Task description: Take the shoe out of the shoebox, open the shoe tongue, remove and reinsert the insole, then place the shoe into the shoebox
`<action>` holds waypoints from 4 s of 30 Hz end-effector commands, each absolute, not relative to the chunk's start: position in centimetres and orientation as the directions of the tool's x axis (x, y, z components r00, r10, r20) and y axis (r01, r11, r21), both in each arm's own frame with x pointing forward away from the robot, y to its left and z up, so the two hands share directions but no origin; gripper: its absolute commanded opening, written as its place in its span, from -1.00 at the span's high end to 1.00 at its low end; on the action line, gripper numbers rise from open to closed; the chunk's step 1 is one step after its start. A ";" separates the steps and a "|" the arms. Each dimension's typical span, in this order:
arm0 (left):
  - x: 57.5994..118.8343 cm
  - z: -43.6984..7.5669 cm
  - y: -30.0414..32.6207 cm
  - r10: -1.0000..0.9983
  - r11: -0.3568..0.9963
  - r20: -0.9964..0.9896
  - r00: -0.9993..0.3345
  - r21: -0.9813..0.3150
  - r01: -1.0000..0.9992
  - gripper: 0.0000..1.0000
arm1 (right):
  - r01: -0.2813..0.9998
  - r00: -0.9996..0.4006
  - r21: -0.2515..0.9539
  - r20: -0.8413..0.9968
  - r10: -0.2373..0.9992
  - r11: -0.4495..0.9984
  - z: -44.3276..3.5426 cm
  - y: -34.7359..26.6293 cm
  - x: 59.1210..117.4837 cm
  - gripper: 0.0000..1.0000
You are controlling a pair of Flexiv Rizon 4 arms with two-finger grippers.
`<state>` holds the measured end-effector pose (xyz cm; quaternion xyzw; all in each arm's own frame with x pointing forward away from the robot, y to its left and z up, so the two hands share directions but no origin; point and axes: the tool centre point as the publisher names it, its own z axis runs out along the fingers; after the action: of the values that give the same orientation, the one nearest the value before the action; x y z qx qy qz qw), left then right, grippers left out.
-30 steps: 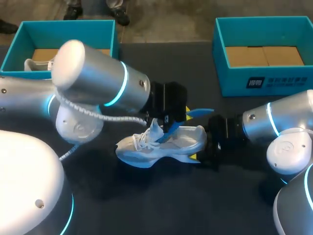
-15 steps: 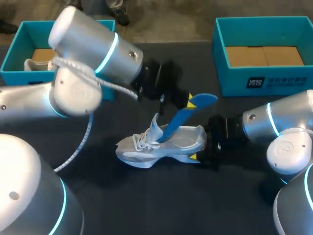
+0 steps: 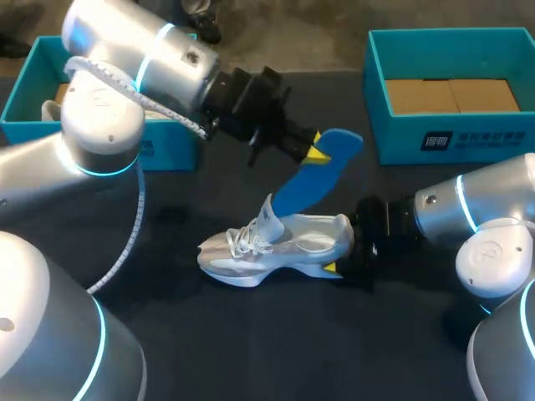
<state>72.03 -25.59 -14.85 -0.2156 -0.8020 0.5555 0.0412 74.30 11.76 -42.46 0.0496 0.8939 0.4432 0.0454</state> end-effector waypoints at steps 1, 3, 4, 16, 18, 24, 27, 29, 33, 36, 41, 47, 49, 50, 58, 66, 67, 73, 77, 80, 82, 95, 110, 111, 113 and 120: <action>71.1 -14.3 -25.0 0.368 0.245 -0.200 -0.908 -0.921 0.302 1.00 | 0.049 -0.991 0.794 -0.038 0.130 0.606 -42.8 11.9 74.5 1.00; 70.8 -13.5 -25.2 0.365 0.226 -0.218 -0.905 -0.922 0.314 1.00 | 0.049 -0.991 0.794 -0.038 0.130 0.606 -42.8 11.9 74.5 1.00; 70.8 -13.2 -25.3 0.363 0.224 -0.223 -0.905 -0.922 0.317 1.00 | 0.049 -0.991 0.794 -0.038 0.130 0.606 -42.8 11.9 74.5 1.00; 70.5 -11.2 -26.5 0.363 0.176 -0.257 -0.895 -0.925 0.337 1.00 | 0.049 -0.991 0.794 -0.038 0.130 0.606 -42.8 11.9 74.5 1.00; 70.5 -11.2 -26.5 0.363 0.176 -0.257 -0.895 -0.925 0.337 1.00 | 0.049 -0.991 0.794 -0.038 0.130 0.606 -42.8 11.9 74.5 1.00; 70.5 -11.2 -26.5 0.363 0.176 -0.257 -0.895 -0.925 0.337 1.00 | 0.049 -0.991 0.794 -0.038 0.130 0.606 -42.8 11.9 74.5 1.00; 70.5 -11.2 -26.5 0.363 0.176 -0.257 -0.895 -0.925 0.337 1.00 | 0.049 -0.991 0.794 -0.038 0.130 0.606 -42.8 11.9 74.5 1.00; 70.5 -11.1 -26.3 0.351 0.162 -0.239 -0.905 -0.937 0.310 1.00 | 0.049 -0.991 0.794 -0.038 0.130 0.606 -42.8 11.9 74.5 1.00; 70.2 -9.7 -26.1 0.327 0.132 -0.204 -0.923 -0.957 0.258 1.00 | 0.049 -0.991 0.794 -0.038 0.130 0.606 -42.8 11.9 74.5 1.00; 69.8 -8.5 -26.2 0.326 0.119 -0.177 -0.929 -0.967 0.226 1.00 | 0.049 -0.991 0.794 -0.038 0.130 0.606 -42.8 11.9 74.5 1.00; 68.8 -6.7 -26.0 0.322 0.104 -0.090 -0.942 -0.986 0.130 1.00 | 0.049 -0.991 0.794 -0.038 0.130 0.606 -42.8 11.9 74.5 1.00; 67.7 -4.5 -25.4 0.291 0.006 0.069 -0.954 -0.998 -0.070 1.00 | 0.049 -0.991 0.794 -0.038 0.130 0.606 -42.8 11.9 74.5 1.00; 67.5 -3.8 -25.2 0.275 -0.006 0.104 -0.956 -0.994 -0.110 1.00 | 0.049 -0.991 0.794 -0.038 0.130 0.606 -42.8 11.9 74.5 1.00; 67.3 -3.5 -25.1 0.267 -0.018 0.131 -0.955 -0.990 -0.140 1.00 | 0.049 -0.991 0.794 -0.038 0.130 0.606 -42.8 11.9 74.5 1.00; 65.5 -2.4 -24.9 0.253 0.020 0.322 -0.912 -0.944 -0.328 1.00 | 0.049 -0.991 0.794 -0.038 0.130 0.606 -42.8 11.9 74.5 1.00; 64.5 -1.0 -24.0 0.239 0.075 0.480 -0.844 -0.876 -0.477 1.00 | 0.049 -0.991 0.794 -0.038 0.130 0.606 -42.8 11.9 74.5 1.00; 64.2 -0.7 -23.9 0.244 0.072 0.505 -0.828 -0.861 -0.504 1.00 | 0.049 -0.991 0.794 -0.038 0.130 0.606 -42.8 11.9 74.5 1.00; 62.8 1.0 -24.0 0.239 0.059 0.539 -0.808 -0.838 -0.542 1.00 | 0.049 -0.991 0.794 -0.038 0.130 0.606 -42.8 11.9 74.5 1.00; 62.0 2.2 -24.2 0.222 0.057 0.510 -0.831 -0.858 -0.511 1.00 | 0.049 -0.991 0.794 -0.038 0.130 0.606 -42.8 11.9 74.5 1.00; 61.5 3.1 -24.3 0.226 0.040 0.492 -0.841 -0.867 -0.497 1.00 | 0.049 -0.991 0.794 -0.038 0.130 0.606 -42.8 11.9 74.5 1.00; 61.1 3.5 -24.4 0.234 0.035 0.489 -0.840 -0.868 -0.496 1.00 | 0.049 -0.991 0.794 -0.038 0.130 0.606 -42.8 11.9 74.5 1.00; 59.2 5.6 -24.6 0.232 0.004 0.442 -0.866 -0.891 -0.454 1.00 | 0.049 -0.991 0.794 -0.038 0.130 0.606 -42.8 11.9 74.5 1.00; 57.7 6.0 -24.8 0.230 -0.037 0.427 -0.874 -0.894 -0.447 1.00 | 0.049 -0.991 0.794 -0.038 0.130 0.606 -42.8 11.9 74.5 1.00; 57.7 6.0 -24.8 0.230 -0.037 0.427 -0.874 -0.894 -0.447 1.00 | 0.049 -0.991 0.794 -0.038 0.130 0.606 -42.8 11.9 74.5 1.00; 57.7 6.0 -24.8 0.230 -0.037 0.427 -0.874 -0.894 -0.447 1.00 | 0.049 -0.991 0.794 -0.038 0.130 0.606 -42.8 11.9 74.5 1.00; 57.7 6.0 -24.8 0.230 -0.037 0.427 -0.874 -0.894 -0.447 1.00 | 0.049 -0.991 0.794 -0.038 0.130 0.606 -42.8 11.9 74.5 1.00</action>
<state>58.02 -24.78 6.06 0.0806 -0.6530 0.7144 0.2384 74.31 11.76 -42.47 0.0497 0.8939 0.4432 0.0454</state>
